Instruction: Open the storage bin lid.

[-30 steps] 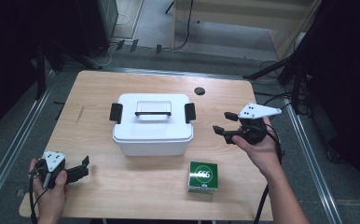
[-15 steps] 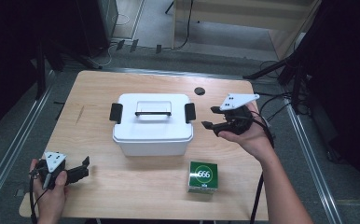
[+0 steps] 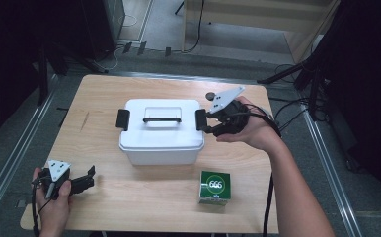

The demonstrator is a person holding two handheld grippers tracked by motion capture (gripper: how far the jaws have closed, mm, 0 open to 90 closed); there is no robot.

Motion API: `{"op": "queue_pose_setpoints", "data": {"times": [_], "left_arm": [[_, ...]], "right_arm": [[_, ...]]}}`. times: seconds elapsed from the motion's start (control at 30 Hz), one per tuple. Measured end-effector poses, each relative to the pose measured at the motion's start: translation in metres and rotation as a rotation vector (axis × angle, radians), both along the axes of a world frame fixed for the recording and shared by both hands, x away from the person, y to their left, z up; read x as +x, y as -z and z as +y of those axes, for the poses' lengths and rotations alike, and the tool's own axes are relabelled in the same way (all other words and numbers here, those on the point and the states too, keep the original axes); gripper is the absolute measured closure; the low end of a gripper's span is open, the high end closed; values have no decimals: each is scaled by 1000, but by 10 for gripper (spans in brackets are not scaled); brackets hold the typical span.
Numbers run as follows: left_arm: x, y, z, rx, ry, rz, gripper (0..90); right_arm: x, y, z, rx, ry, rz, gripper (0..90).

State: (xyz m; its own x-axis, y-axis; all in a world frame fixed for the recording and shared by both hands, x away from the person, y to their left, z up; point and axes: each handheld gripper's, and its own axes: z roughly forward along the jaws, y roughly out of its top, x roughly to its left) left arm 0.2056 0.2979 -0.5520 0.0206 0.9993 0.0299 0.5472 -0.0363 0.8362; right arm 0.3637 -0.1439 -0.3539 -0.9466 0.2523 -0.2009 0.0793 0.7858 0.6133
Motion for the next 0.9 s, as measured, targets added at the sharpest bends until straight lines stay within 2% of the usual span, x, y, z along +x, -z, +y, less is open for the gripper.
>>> {"op": "queue_pose_setpoints", "data": {"times": [0.27,0.5,0.6,0.73,0.9], "left_arm": [[1,0,0,-1,6,2,0],[1,0,0,4,9,1,0],[1,0,0,2,4,0,0],[1,0,0,4,6,3,0],[1,0,-1,7,9,6,0]], "right_arm": [[9,-5,24,-54,-63,0,583],[16,-12,42,-110,-98,-25,598],[16,-16,51,-139,-104,-25,615],[17,-18,64,-189,-141,-31,630],[17,-18,78,-199,-165,-34,632]]}}
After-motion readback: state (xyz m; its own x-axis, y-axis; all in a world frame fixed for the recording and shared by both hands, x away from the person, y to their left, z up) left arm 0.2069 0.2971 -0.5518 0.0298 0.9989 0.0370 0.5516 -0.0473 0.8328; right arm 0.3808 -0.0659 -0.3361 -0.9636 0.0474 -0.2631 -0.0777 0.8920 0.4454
